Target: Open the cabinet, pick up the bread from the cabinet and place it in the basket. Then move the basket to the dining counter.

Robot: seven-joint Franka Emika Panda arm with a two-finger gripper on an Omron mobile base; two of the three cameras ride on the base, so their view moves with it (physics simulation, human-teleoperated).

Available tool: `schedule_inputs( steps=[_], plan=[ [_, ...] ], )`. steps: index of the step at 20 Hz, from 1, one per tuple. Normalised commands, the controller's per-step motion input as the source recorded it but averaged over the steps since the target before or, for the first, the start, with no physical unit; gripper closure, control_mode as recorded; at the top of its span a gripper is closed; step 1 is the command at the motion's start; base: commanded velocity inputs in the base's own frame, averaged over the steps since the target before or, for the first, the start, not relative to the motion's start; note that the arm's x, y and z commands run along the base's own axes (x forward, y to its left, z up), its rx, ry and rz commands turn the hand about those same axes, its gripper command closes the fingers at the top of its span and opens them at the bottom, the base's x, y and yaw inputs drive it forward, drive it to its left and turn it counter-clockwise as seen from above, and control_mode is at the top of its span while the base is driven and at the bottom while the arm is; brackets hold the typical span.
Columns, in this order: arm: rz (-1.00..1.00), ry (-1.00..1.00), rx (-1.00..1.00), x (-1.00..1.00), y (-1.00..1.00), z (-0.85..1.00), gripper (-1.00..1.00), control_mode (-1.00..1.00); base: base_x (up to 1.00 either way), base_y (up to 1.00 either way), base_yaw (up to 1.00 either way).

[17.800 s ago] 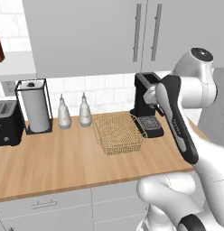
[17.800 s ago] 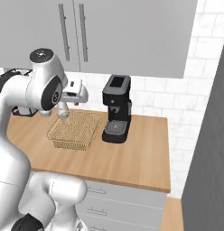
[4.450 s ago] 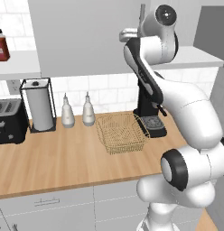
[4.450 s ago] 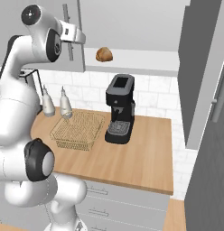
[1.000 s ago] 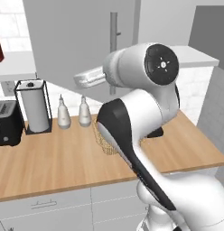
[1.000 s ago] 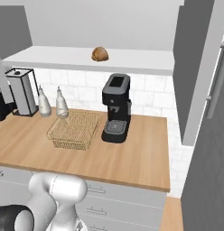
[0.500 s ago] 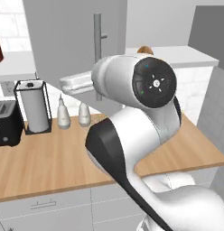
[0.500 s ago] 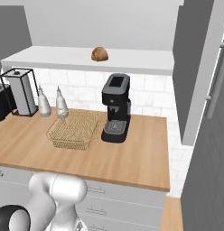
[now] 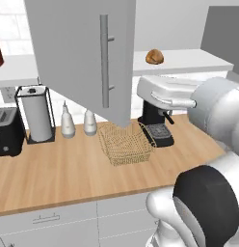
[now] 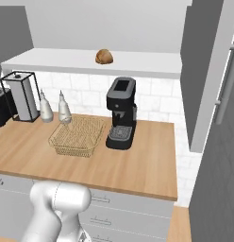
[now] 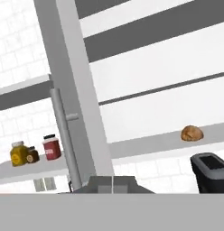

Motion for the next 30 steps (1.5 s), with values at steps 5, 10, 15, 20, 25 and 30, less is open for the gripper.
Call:
schedule_inputs(
  steps=[5, 10, 15, 20, 25, 30],
  plan=[
    [0.16, 0.00, 0.78, -0.07, -0.99, 0.02, 1.00, -1.00, 0.00, 0.00, 0.00],
    [0.30, 0.04, 0.75, 0.10, -0.50, 0.15, 1.00, -1.00, 0.00, 0.00, 0.00],
    [0.45, 0.32, 0.30, 0.52, 0.12, 0.04, 1.00, -1.00, 0.00, 0.00, 0.00],
    [0.44, 0.45, 0.23, 0.67, 0.28, 0.00, 1.00, -1.00, 0.00, 0.00, 0.00],
    [0.42, 0.31, 0.15, 0.74, 0.57, -0.32, 1.00, -1.00, 0.00, 0.00, 0.00],
    [0.39, 0.13, 0.11, 0.84, 0.91, -0.43, 1.00, -1.00, 0.00, 0.00, 0.00]
  ],
)
